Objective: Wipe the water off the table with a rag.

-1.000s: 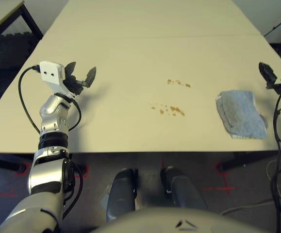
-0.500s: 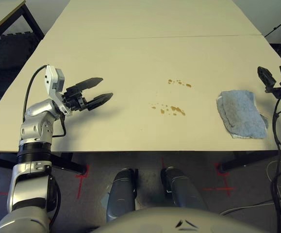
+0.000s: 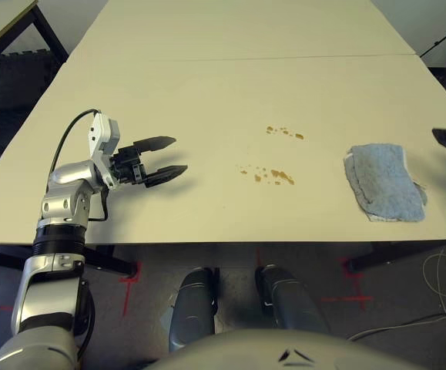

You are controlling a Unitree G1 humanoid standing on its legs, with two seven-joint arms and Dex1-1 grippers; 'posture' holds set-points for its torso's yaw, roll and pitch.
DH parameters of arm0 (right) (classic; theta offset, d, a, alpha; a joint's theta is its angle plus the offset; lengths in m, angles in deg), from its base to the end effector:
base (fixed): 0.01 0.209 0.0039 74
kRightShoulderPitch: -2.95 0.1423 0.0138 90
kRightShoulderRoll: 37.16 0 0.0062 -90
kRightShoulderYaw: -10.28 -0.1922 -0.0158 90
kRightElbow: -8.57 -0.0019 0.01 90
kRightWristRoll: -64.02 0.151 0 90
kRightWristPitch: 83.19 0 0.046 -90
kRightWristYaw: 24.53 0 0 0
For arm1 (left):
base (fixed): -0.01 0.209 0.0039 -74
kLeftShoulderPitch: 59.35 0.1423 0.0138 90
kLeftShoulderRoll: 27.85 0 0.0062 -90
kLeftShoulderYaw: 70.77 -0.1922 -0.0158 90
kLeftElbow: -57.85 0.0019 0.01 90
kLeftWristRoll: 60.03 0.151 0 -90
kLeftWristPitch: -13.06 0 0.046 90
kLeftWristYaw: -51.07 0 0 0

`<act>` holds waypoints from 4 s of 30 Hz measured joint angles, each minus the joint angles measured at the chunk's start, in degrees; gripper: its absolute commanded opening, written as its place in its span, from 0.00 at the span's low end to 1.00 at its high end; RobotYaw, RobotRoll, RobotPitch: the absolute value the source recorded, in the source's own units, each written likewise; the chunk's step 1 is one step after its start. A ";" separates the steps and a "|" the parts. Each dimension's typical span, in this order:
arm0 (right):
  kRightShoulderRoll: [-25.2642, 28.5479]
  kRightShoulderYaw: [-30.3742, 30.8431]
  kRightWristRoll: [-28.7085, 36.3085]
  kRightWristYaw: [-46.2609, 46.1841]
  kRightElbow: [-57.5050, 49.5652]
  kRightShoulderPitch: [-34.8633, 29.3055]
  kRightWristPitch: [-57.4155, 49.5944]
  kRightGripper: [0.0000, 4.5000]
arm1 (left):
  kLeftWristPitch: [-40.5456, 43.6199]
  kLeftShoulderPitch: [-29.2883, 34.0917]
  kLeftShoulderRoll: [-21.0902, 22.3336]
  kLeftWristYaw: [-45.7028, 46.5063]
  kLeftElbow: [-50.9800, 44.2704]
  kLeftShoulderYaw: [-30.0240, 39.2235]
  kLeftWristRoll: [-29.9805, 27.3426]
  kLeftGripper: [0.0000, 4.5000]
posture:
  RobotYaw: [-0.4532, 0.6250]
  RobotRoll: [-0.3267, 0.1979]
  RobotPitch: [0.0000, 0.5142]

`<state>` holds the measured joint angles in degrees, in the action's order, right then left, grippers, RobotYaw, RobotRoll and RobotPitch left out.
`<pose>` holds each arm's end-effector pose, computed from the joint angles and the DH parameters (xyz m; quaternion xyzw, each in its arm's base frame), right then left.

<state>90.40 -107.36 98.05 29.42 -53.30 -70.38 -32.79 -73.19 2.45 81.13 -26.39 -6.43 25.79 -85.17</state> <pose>0.2120 -0.4169 0.1572 0.1365 0.1570 0.1500 0.9666 0.2996 0.2961 0.1307 0.0555 -0.0071 -0.5373 0.8416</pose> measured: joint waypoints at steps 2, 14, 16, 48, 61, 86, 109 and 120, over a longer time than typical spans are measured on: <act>-0.50 0.12 0.26 0.63 -2.12 -1.40 -1.15 0.99 | -0.45 -0.19 -0.23 0.11 0.00 -0.20 0.16 1.00 | 0.21 0.62 0.25; -8.18 1.04 -2.85 -1.70 -0.63 -1.96 5.50 0.99 | -0.79 -0.18 -0.70 0.51 0.02 -0.46 0.32 1.00 | 0.22 0.62 0.25; -8.53 1.79 -3.52 -1.70 0.82 -0.90 7.10 0.99 | -0.79 -0.18 -0.71 0.56 -0.01 -0.46 0.32 1.00 | 0.22 0.62 0.25; -11.34 13.25 -10.30 0.30 -3.85 -0.15 8.87 0.78 | 0.29 1.13 -0.65 1.33 -2.20 -0.53 0.30 1.00 | 0.22 0.62 0.30; -10.83 13.16 -11.27 -2.09 -5.99 0.44 4.05 0.03 | 0.35 1.13 -0.64 1.34 -2.19 -0.55 0.30 1.00 | 0.22 0.62 0.30; -25.21 5.45 3.04 -22.56 -16.61 17.79 -15.91 0.03 | -0.72 0.02 -0.76 1.69 -0.02 -0.88 0.49 1.00 | 0.23 0.62 0.23; -36.32 16.12 -14.01 -26.29 10.20 27.35 8.99 0.03 | -0.96 0.98 -0.61 1.85 -0.22 -0.89 0.49 1.00 | 0.24 0.62 0.25; -42.85 18.61 -17.25 -24.31 18.37 33.10 12.34 0.03 | -0.90 1.80 -0.51 1.95 -0.81 -0.87 0.48 1.00 | 0.25 0.62 0.26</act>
<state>47.54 -88.75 80.79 5.11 -34.93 -37.27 -20.45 -74.09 4.25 80.62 -24.44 -7.24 24.91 -84.69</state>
